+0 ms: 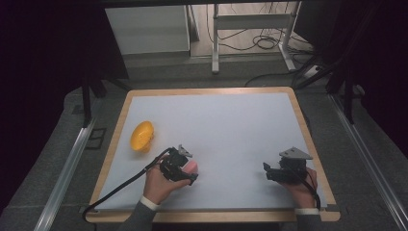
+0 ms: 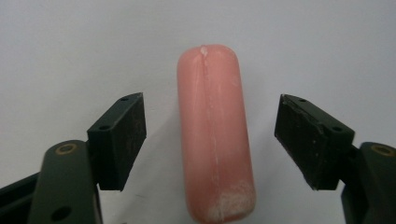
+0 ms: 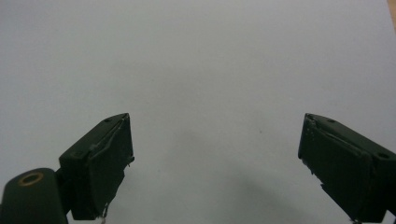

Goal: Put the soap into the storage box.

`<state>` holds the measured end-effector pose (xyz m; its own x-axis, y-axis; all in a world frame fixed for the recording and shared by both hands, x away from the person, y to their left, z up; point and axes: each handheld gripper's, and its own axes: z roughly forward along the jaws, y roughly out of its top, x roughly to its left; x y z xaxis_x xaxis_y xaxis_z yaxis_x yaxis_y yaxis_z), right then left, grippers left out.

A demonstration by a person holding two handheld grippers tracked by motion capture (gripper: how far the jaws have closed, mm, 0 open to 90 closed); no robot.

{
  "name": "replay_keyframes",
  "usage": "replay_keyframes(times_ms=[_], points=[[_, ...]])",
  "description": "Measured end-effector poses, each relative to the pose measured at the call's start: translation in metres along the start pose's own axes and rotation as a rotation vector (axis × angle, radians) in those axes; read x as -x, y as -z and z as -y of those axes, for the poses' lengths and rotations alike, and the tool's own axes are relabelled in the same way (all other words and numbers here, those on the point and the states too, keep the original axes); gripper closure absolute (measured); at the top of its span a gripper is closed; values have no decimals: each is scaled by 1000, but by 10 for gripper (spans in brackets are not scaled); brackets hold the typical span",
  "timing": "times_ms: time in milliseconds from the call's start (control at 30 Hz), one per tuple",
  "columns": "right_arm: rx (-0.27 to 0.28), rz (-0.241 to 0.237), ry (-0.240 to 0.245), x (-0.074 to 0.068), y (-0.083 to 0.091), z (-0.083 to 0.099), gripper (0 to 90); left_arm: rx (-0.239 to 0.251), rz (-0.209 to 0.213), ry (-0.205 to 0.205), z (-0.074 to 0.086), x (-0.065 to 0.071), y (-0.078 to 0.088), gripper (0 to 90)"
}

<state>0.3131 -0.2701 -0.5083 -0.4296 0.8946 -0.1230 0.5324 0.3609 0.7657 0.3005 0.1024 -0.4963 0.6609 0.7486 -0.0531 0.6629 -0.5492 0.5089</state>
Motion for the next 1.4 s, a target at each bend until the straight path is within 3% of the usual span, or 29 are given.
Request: replay_keyframes(times_ms=[233,467,533,933,1400], points=[[-4,2,-2,0,-1,0,99,-17,-3,15,4,-1,-6,376],[-6,6,6,0,-1,1,99,-7,19,34,5,-4,-8,577],[-6,5,4,0,-1,1,99,-4,13,40,5,-4,-7,597],[-9,7,-1,1,-1,1,99,26,11,33,5,-4,-4,600],[-7,10,-11,3,0,1,99,82,-7,55,4,-21,17,600]])
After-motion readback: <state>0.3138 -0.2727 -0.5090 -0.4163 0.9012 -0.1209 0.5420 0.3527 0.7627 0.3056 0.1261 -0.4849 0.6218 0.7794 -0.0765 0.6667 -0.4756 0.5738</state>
